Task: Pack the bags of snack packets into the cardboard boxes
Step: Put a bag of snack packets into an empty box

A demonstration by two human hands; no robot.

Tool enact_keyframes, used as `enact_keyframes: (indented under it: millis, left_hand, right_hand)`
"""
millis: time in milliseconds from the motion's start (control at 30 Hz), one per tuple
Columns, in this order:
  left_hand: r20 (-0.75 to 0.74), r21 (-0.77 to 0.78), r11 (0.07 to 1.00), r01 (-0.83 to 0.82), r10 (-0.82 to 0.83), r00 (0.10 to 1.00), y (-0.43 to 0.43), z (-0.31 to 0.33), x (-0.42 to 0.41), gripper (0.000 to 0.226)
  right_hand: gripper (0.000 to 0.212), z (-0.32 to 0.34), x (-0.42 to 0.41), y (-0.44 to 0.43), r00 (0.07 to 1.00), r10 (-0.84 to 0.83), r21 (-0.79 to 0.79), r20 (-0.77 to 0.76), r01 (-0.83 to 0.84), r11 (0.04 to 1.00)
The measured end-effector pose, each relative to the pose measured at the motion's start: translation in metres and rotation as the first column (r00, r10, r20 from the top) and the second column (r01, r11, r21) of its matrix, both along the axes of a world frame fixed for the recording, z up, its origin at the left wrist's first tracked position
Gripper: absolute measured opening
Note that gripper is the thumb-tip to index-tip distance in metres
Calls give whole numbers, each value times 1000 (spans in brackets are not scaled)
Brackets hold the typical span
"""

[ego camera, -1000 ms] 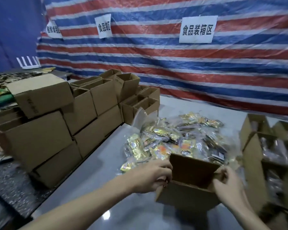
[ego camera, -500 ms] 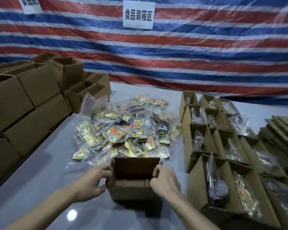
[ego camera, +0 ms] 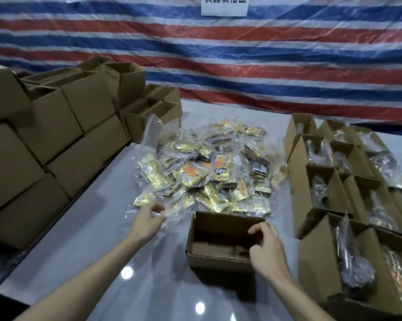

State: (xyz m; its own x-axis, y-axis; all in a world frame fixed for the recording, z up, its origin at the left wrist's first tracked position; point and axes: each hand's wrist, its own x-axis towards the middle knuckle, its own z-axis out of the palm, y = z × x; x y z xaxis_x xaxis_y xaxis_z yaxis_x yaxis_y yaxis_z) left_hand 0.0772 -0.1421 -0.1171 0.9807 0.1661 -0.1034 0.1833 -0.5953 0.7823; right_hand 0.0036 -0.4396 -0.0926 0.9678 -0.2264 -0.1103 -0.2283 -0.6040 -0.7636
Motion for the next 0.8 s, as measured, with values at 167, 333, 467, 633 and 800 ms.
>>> enact_keyframes:
  millis: [167,333,467,633,800]
  left_hand:
    - [-104,312,936,163,-137,985,2,-35,16,37]
    - [-24,416,897,151,-155,988,-43,-44,29,46]
    - [51,333,943,-15,-2,999,-71,-43,41,23]
    - [-180,530,829,177,-93,979,-57,-46,46,9]
    - [-281,599,675,431,-327,902,-15,-45,44,20]
  right_hand:
    - [43,-3,6,2,1000,-3,-11,17,3,1000]
    - [44,-5,9,3,999,11,-28,35,-10,1000]
    - [43,-8,11,1,1000,3,-12,25,-3,1000]
    - [44,-9,13,2,1000,-2,-25,11,2,1000]
    - [41,-6,9,7,1000,-4,-10,29,4,1000]
